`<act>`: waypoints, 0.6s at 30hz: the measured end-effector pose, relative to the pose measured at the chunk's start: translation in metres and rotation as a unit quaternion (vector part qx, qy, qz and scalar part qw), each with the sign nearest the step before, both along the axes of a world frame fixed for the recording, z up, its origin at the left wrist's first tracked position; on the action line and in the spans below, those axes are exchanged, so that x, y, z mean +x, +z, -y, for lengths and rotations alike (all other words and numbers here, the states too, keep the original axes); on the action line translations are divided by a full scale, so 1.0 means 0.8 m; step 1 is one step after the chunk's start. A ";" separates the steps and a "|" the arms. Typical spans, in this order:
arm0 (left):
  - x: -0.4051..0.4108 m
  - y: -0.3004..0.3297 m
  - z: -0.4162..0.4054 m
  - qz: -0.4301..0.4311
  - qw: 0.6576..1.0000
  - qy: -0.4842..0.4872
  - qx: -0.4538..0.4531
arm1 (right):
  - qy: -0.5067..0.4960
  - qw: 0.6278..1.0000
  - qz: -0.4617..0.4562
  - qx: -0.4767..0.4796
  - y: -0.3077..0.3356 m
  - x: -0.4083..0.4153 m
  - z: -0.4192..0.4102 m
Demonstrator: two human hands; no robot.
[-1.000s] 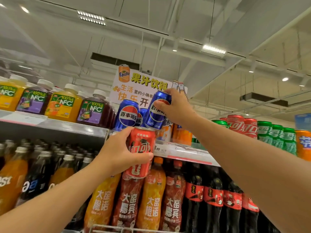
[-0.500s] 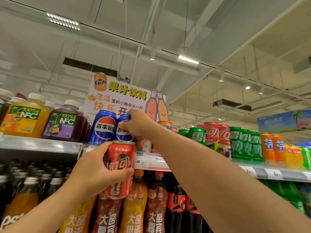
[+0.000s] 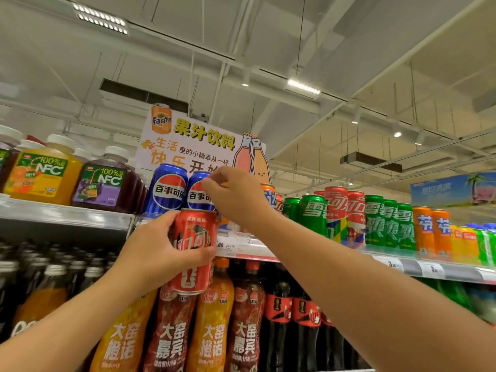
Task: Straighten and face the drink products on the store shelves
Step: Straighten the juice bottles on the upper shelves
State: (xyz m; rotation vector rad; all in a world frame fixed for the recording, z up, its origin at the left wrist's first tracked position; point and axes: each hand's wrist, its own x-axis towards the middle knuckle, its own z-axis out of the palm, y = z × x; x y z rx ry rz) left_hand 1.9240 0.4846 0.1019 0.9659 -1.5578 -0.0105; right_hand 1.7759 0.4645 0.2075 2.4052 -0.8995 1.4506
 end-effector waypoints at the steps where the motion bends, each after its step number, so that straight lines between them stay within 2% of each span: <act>1: 0.000 0.001 -0.001 0.002 1.000 0.001 0.005 | 0.002 1.000 -0.015 0.011 -0.007 -0.007 -0.009; 4: -0.003 0.008 -0.007 0.005 1.000 0.006 0.018 | 0.008 0.995 -0.071 0.063 -0.033 -0.032 -0.030; 7: -0.015 0.015 -0.014 0.021 1.000 -0.001 0.010 | 0.015 0.991 -0.079 0.104 -0.059 -0.057 -0.041; 12: -0.073 0.017 -0.020 0.084 0.996 -0.042 0.009 | 0.004 0.995 -0.006 0.096 -0.081 -0.099 -0.048; 18: -0.142 0.018 -0.004 0.090 0.994 -0.059 -0.022 | 0.002 0.999 0.011 0.053 -0.076 -0.164 -0.041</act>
